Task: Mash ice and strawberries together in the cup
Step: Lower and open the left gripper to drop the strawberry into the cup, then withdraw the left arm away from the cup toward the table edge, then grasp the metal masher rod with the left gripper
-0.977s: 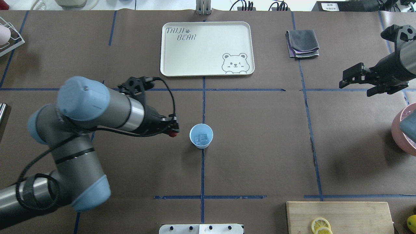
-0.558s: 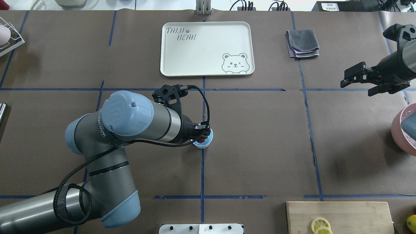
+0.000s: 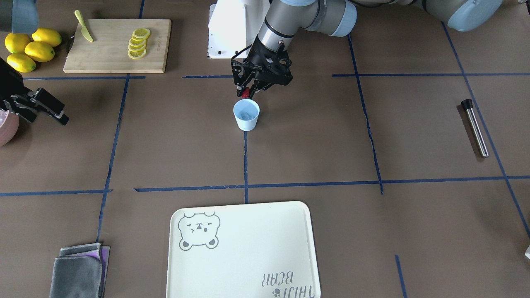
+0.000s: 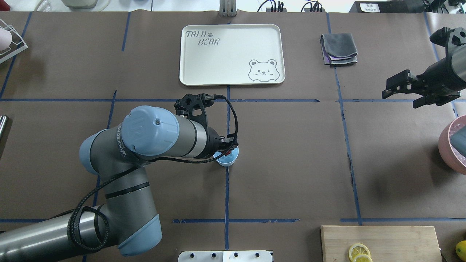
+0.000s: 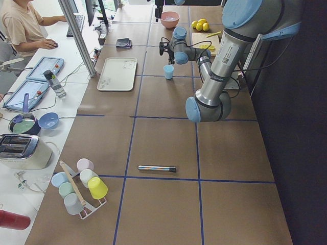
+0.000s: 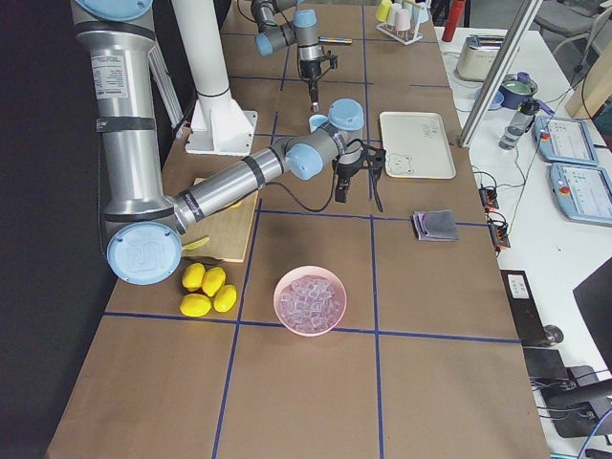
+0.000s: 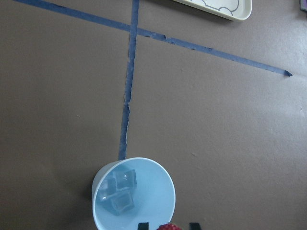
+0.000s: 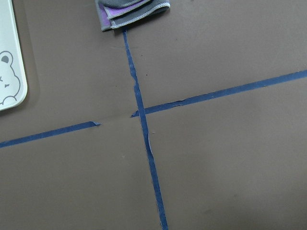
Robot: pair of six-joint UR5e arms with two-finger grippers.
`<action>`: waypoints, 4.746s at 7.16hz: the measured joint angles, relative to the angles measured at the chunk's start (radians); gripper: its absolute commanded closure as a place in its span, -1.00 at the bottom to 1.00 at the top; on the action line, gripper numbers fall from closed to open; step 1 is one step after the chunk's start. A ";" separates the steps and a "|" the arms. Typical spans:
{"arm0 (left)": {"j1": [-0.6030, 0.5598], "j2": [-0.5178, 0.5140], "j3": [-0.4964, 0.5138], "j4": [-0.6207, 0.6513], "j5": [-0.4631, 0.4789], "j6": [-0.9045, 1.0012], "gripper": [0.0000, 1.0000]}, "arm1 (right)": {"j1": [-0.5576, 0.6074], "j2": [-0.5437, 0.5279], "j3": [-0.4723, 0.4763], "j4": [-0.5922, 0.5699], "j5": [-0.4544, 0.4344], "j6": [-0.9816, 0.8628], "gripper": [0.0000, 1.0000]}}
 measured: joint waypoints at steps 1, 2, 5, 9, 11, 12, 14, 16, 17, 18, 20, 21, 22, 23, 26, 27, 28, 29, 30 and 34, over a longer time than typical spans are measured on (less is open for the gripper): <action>0.000 0.001 0.003 0.000 0.008 0.018 -0.55 | 0.000 0.000 0.000 0.000 0.000 0.000 -1.00; 0.000 0.002 0.007 0.000 0.011 0.026 -0.93 | 0.000 0.000 -0.001 0.000 0.000 0.000 -1.00; 0.001 0.005 0.016 0.000 0.040 0.032 -0.91 | 0.001 0.000 -0.002 0.000 0.002 0.000 -1.00; -0.110 0.257 -0.151 0.056 -0.050 0.321 -0.91 | 0.049 -0.026 -0.010 -0.003 0.011 -0.070 -1.00; -0.267 0.467 -0.206 0.080 -0.187 0.541 -0.84 | 0.087 -0.037 -0.037 -0.004 0.038 -0.128 -1.00; -0.369 0.557 -0.208 0.080 -0.272 0.653 -0.85 | 0.094 -0.038 -0.047 -0.003 0.042 -0.140 -1.00; -0.572 0.692 -0.140 0.077 -0.380 0.906 -0.85 | 0.100 -0.038 -0.052 -0.002 0.044 -0.146 -1.00; -0.681 0.731 0.035 -0.008 -0.397 1.032 -0.85 | 0.101 -0.038 -0.050 -0.001 0.044 -0.147 -1.00; -0.698 0.727 0.143 -0.105 -0.397 1.009 -0.85 | 0.101 -0.038 -0.049 0.000 0.044 -0.147 -1.00; -0.703 0.717 0.229 -0.195 -0.397 0.946 -0.85 | 0.101 -0.038 -0.047 0.000 0.044 -0.147 -1.00; -0.705 0.701 0.340 -0.334 -0.393 0.859 -0.85 | 0.101 -0.039 -0.045 0.000 0.044 -0.146 -1.00; -0.704 0.690 0.369 -0.368 -0.393 0.814 -0.85 | 0.101 -0.040 -0.045 0.000 0.044 -0.146 -1.00; -0.703 0.682 0.384 -0.382 -0.394 0.776 -0.84 | 0.101 -0.040 -0.046 0.000 0.044 -0.146 -1.00; -0.703 0.679 0.392 -0.387 -0.396 0.757 -0.79 | 0.101 -0.040 -0.047 0.000 0.043 -0.146 -1.00; -0.702 0.677 0.413 -0.388 -0.401 0.748 -0.65 | 0.100 -0.039 -0.048 0.000 0.043 -0.146 -1.00; -0.702 0.677 0.419 -0.388 -0.402 0.751 -0.61 | 0.101 -0.039 -0.048 0.000 0.043 -0.146 -1.00; -0.701 0.677 0.425 -0.388 -0.403 0.754 -0.59 | 0.101 -0.038 -0.048 0.000 0.043 -0.146 -1.00; -0.700 0.677 0.427 -0.388 -0.404 0.756 -0.58 | 0.101 -0.038 -0.047 0.000 0.043 -0.146 -1.00; -0.697 0.677 0.428 -0.388 -0.404 0.757 -0.55 | 0.101 -0.038 -0.046 0.000 0.044 -0.146 -1.00; -0.676 0.677 0.429 -0.387 -0.420 0.758 0.37 | 0.101 -0.038 -0.046 0.000 0.043 -0.146 -1.00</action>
